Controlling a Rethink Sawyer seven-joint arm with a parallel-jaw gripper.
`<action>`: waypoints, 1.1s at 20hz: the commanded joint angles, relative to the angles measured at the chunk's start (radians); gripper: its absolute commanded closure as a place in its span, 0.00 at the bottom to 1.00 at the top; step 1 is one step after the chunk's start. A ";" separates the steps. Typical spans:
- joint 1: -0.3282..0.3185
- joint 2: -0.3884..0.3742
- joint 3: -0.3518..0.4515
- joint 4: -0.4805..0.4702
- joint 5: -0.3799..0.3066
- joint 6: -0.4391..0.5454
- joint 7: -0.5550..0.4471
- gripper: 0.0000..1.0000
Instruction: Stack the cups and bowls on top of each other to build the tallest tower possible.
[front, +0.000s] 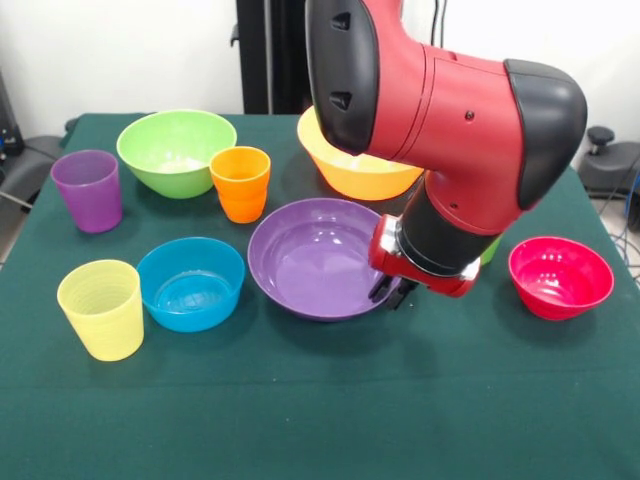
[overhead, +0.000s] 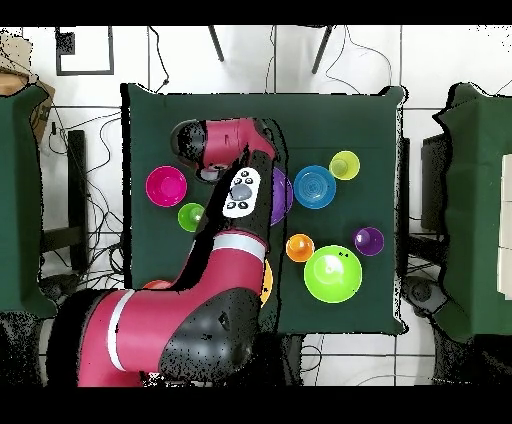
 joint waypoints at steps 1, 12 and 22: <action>-0.024 -0.011 0.161 0.128 0.016 -0.174 0.037 1.00; -0.004 -0.067 0.163 0.312 -0.004 -0.304 0.070 1.00; -0.001 -0.059 0.167 0.316 0.000 -0.316 0.069 1.00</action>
